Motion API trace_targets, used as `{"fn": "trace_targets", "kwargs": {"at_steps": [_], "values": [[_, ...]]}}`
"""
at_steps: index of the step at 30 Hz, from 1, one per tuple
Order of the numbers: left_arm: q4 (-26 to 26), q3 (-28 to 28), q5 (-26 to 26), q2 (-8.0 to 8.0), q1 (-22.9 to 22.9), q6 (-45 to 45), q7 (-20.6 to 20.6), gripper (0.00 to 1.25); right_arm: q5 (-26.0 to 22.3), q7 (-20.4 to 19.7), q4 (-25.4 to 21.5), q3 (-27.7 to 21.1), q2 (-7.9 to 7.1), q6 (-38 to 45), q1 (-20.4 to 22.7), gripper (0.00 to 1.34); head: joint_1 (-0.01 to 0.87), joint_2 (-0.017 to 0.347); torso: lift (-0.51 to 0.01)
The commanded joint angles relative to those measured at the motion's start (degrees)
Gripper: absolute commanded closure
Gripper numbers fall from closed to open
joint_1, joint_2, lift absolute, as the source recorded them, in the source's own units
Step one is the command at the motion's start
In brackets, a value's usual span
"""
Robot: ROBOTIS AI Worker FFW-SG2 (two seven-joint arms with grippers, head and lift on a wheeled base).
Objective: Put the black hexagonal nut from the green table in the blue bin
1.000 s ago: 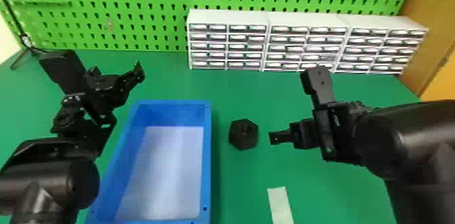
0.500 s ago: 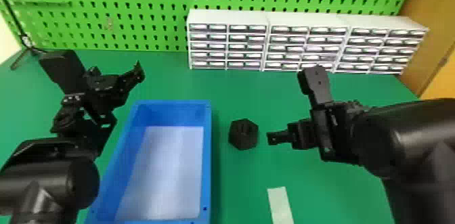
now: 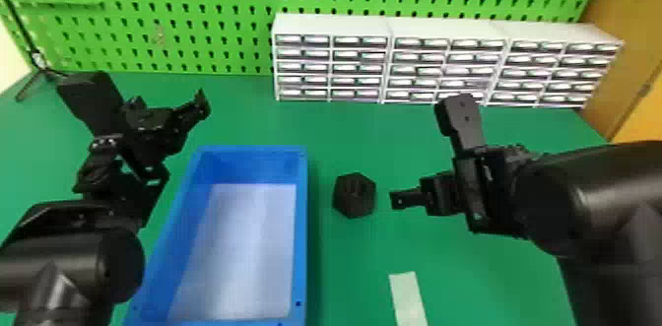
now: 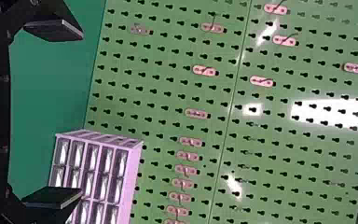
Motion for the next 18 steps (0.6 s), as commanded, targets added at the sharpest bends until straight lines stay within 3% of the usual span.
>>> {"fn": "trace_targets", "kwargs": {"at_steps": [1,18], "values": [[0.0,0.0,0.0,0.0,0.0,0.0,0.0,0.11,0.0,0.0,0.0,0.1,-0.07,0.2,-0.1,0.1,0.692,0.008,-0.097],[0.0,-0.1,0.0,0.0,0.0,0.0,0.0,0.11,0.1,-0.1,0.1,0.2,-0.15,0.6,-0.4,0.1,0.692,0.008,-0.097]]}}
